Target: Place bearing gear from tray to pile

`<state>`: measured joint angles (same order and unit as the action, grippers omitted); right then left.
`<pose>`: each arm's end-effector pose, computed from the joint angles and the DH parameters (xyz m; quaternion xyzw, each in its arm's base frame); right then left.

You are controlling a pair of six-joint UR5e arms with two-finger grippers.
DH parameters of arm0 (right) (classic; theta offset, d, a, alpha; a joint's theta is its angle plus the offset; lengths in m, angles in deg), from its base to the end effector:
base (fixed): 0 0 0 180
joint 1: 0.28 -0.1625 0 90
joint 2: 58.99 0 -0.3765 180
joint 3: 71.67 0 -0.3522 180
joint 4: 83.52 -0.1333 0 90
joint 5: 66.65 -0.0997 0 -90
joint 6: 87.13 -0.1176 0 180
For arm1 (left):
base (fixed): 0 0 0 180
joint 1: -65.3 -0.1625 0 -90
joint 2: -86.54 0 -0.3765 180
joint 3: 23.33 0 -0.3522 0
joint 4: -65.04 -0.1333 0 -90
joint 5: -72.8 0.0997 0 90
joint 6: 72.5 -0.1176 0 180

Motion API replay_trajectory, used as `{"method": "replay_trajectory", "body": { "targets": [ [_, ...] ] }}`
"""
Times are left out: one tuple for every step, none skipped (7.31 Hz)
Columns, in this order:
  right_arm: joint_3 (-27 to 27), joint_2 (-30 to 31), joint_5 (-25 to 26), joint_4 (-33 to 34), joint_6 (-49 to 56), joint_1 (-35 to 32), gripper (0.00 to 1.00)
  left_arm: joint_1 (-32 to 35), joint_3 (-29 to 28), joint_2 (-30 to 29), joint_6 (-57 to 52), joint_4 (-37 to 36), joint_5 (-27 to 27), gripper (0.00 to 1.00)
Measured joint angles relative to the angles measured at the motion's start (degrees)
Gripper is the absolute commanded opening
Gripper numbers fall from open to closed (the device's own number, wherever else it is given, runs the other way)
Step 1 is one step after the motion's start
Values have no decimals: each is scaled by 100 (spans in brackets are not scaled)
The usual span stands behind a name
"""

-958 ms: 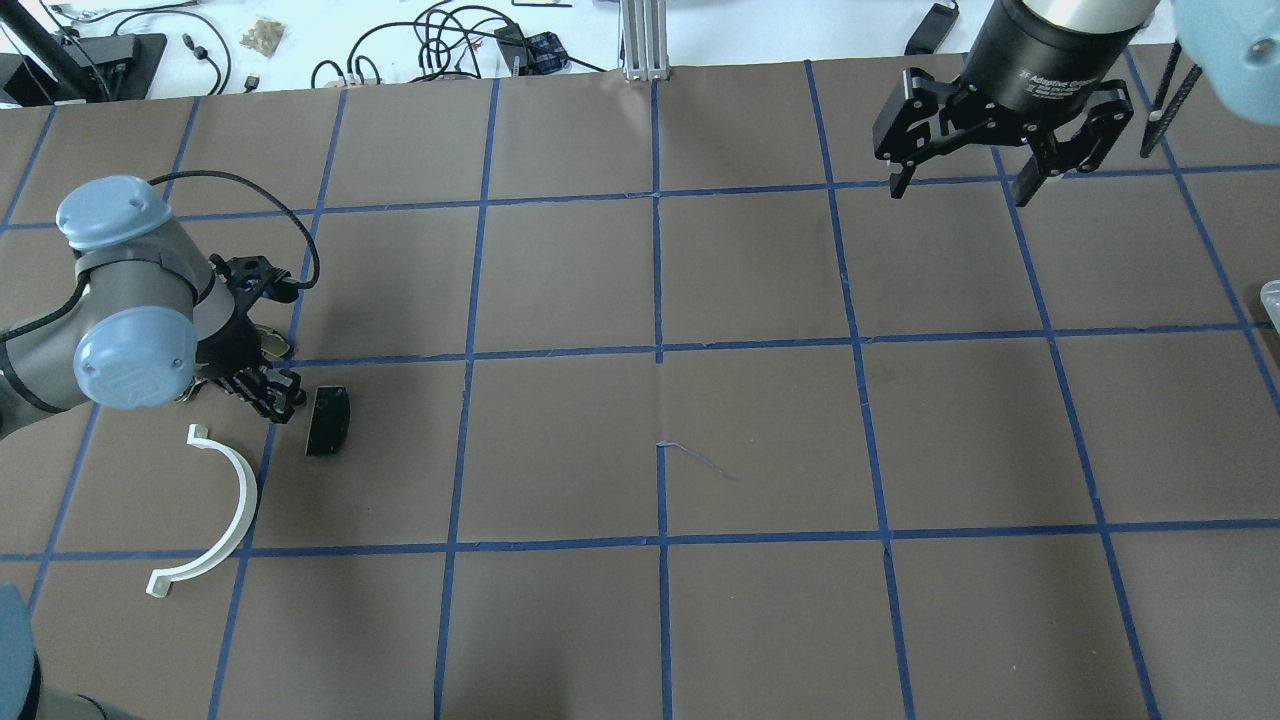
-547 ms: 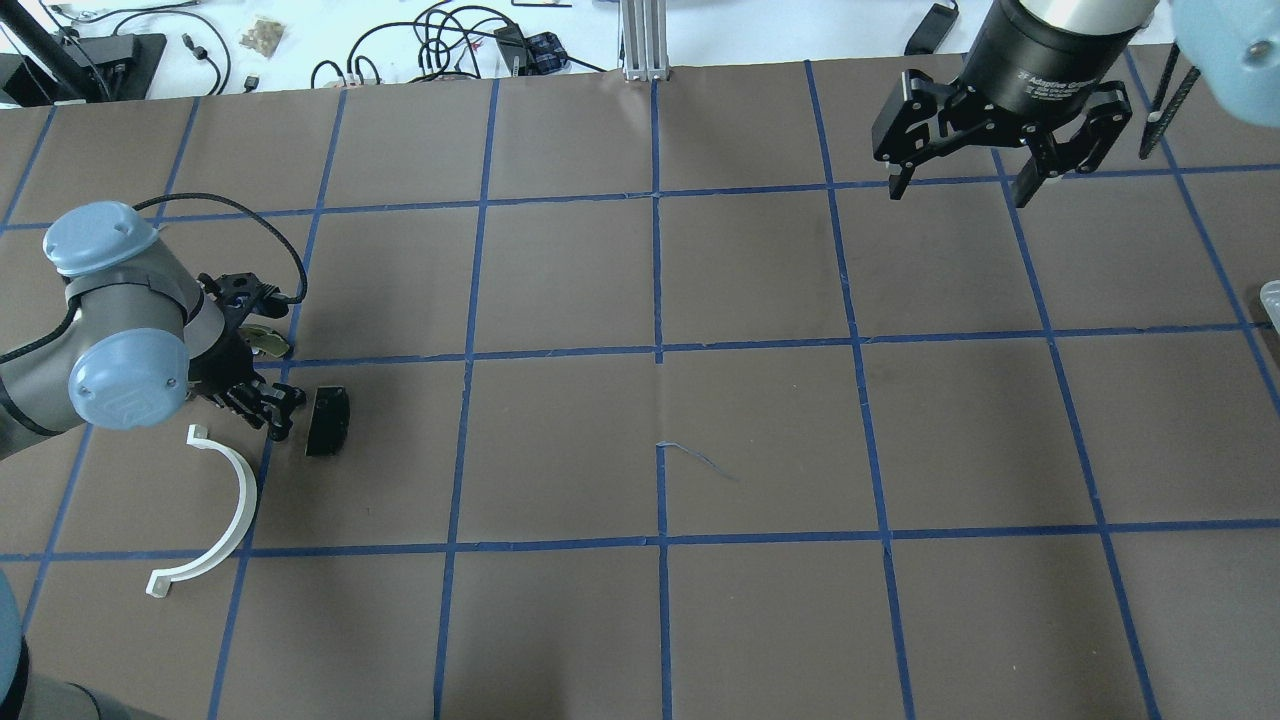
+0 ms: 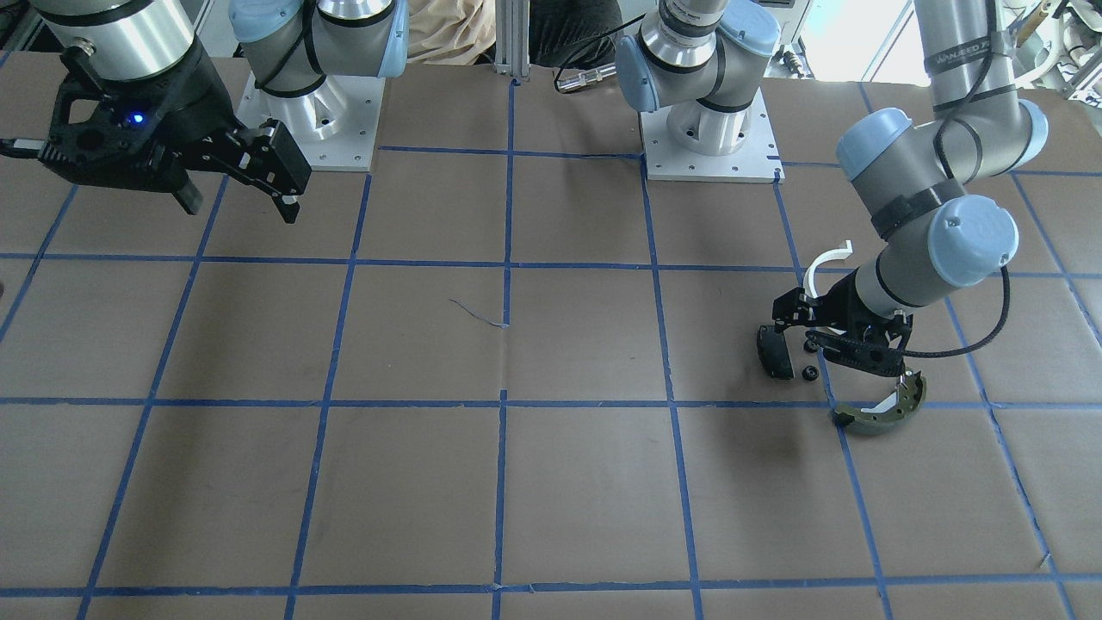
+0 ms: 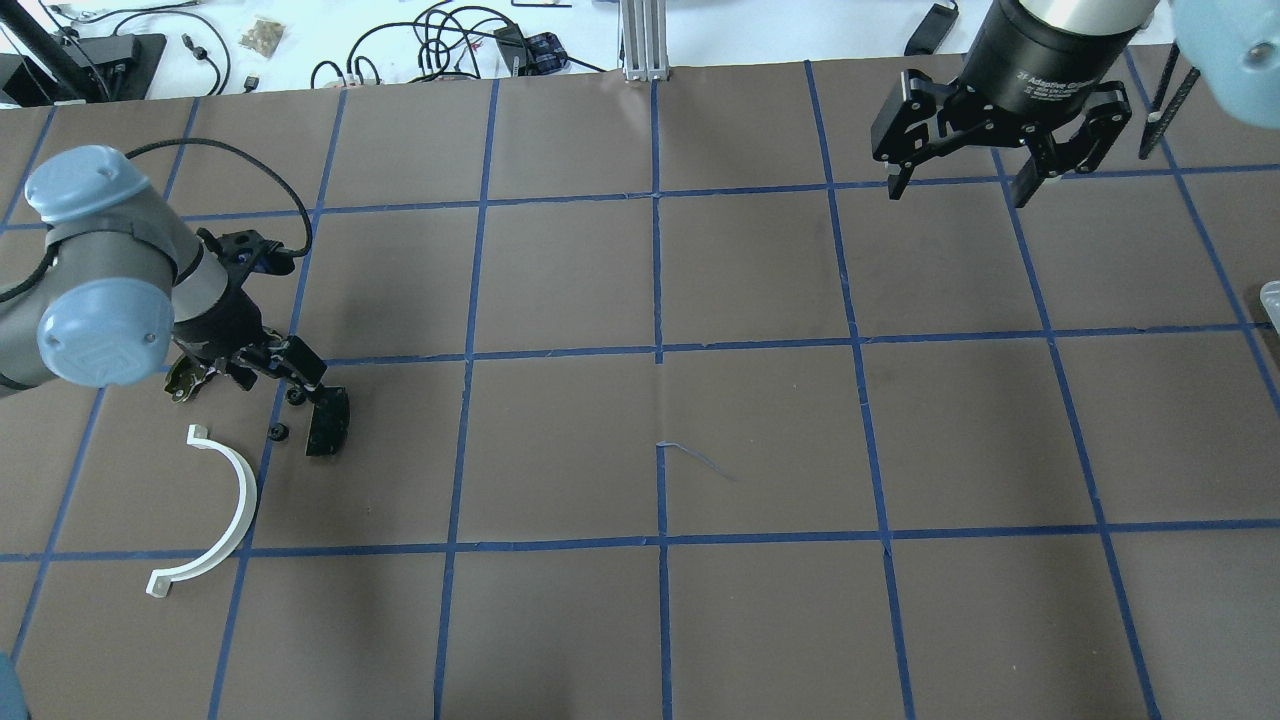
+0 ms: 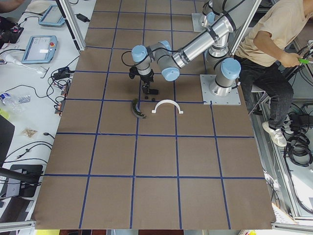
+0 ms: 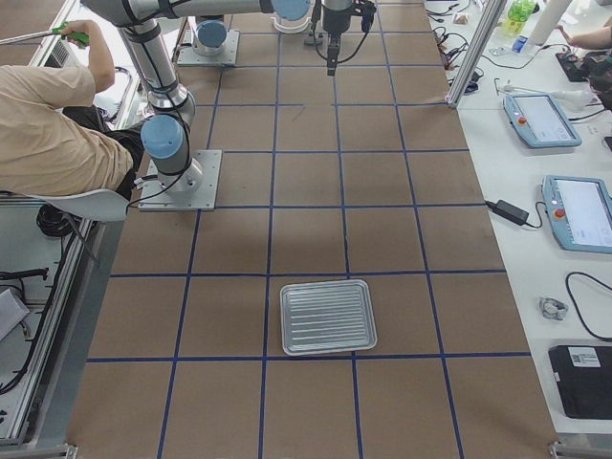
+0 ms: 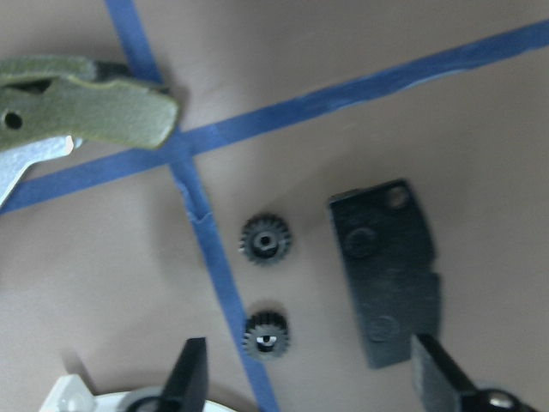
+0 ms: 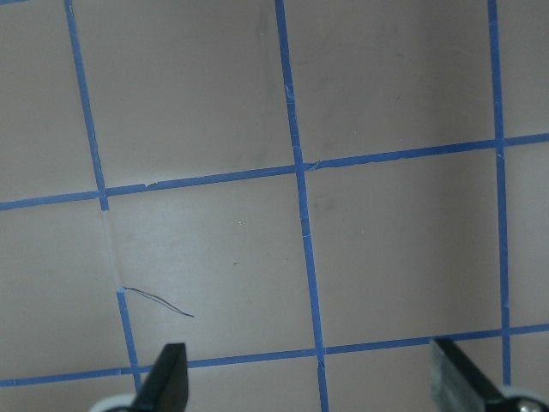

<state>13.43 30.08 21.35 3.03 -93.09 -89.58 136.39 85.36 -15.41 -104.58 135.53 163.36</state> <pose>0.1318 -0.4599 0.4467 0.0580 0.9982 -0.0037 0.0176 0.0228 -0.4743 0.2167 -0.1146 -0.9887 -0.0896 0.0374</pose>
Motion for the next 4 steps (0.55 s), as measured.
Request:
{"method": "replay_trajectory", "body": {
  "targets": [
    [11,3,4,-24,-3,0,100,383,-596,174,557,894,-56,100],
    [23,7,4,-24,-5,0,100,807,-1224,418,1212,1803,-87,100],
    [28,9,1,-5,-7,0,100,1222,-1728,657,1884,2426,-85,100],
    [31,7,1,5,-7,0,100,1637,-2035,853,2546,2728,-64,100]
  ]
}}
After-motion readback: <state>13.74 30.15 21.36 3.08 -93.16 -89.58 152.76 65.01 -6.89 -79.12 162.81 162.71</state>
